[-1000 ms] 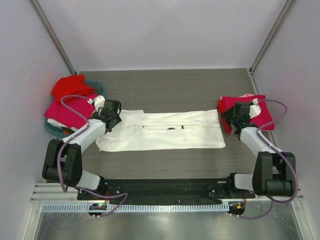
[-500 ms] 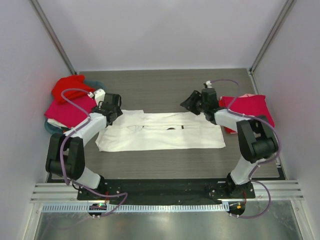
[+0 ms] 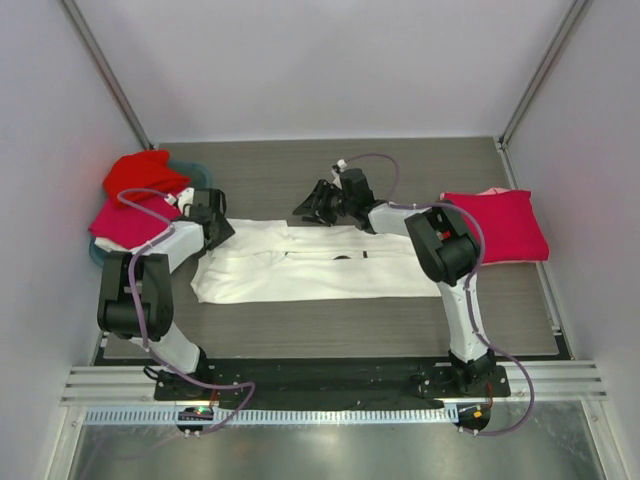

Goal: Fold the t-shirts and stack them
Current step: Fold the tshirt

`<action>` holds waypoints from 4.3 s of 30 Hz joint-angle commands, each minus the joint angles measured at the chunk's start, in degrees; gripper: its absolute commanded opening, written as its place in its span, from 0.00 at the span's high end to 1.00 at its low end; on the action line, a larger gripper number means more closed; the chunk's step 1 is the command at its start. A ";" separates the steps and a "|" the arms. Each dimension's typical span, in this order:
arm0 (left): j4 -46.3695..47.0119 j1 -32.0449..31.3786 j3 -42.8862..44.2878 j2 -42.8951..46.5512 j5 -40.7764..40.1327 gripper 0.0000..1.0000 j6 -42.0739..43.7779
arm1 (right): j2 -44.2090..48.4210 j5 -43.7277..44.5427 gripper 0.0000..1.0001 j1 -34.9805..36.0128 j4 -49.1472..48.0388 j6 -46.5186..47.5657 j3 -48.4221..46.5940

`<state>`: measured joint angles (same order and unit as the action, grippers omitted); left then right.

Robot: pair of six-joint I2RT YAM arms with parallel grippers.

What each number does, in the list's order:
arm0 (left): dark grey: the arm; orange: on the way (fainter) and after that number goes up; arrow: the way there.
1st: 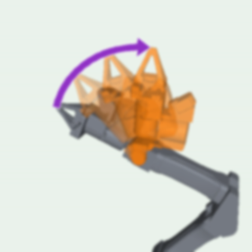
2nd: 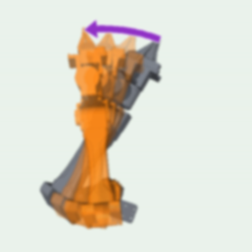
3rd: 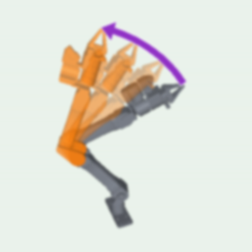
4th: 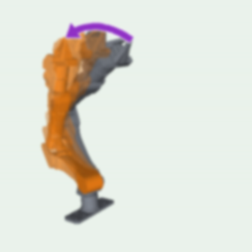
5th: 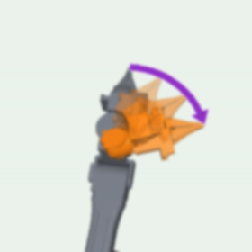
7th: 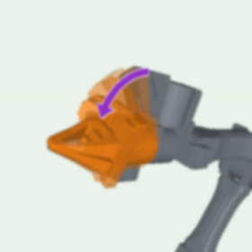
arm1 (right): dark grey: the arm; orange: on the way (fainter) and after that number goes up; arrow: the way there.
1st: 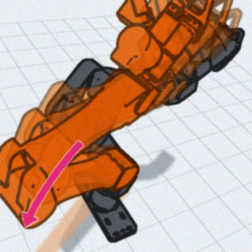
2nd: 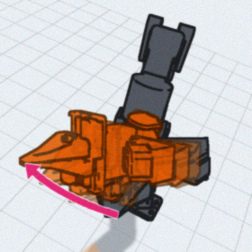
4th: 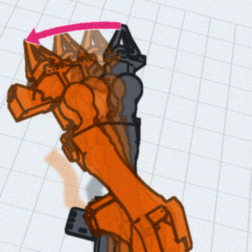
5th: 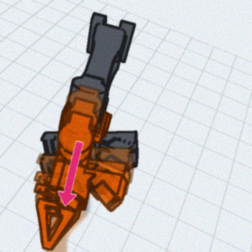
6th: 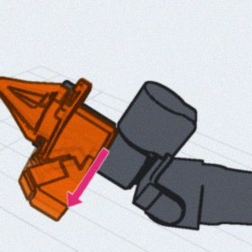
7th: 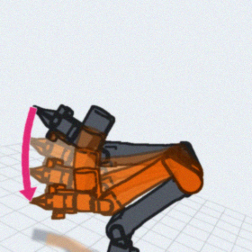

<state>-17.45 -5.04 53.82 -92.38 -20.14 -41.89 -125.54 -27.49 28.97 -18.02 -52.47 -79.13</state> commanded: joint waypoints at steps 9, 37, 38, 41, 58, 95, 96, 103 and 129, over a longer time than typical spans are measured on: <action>-5.13 1.17 5.15 -6.15 -1.30 0.34 -2.40 | -9.98 -1.78 0.52 3.81 3.69 -4.13 -13.85; -5.40 1.35 3.57 -5.10 -3.15 0.37 -2.06 | -10.54 -6.62 0.99 5.66 -3.86 -6.08 -17.38; -5.22 1.35 3.31 -4.74 -3.32 0.36 -1.97 | -9.21 -6.62 0.99 5.74 -4.04 -5.02 -16.59; -5.57 1.35 3.48 -4.92 -3.85 0.36 -2.06 | -5.08 -8.37 0.99 6.27 -3.51 -0.98 -13.69; -9.17 1.35 -0.12 10.89 -2.19 0.30 -5.04 | 5.12 -15.40 0.99 6.80 -10.28 2.28 5.74; -10.32 1.35 12.62 -4.20 2.39 0.32 -6.89 | 4.00 -3.54 0.37 12.25 8.87 11.95 -5.40; -10.32 1.26 14.01 -5.61 2.39 0.33 -7.06 | 2.68 -3.71 0.37 12.25 8.97 11.34 -8.11; -11.37 1.26 18.42 -12.37 4.49 0.39 -8.03 | -5.42 -3.46 0.38 12.25 9.85 10.28 -14.99; -12.87 1.35 15.26 -14.50 -1.13 0.44 -7.68 | -11.76 -14.26 0.99 12.69 -1.91 3.08 -17.30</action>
<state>-28.16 -4.38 70.35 -107.70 -17.82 -49.36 -139.02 -38.17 41.15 -13.52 -47.72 -96.53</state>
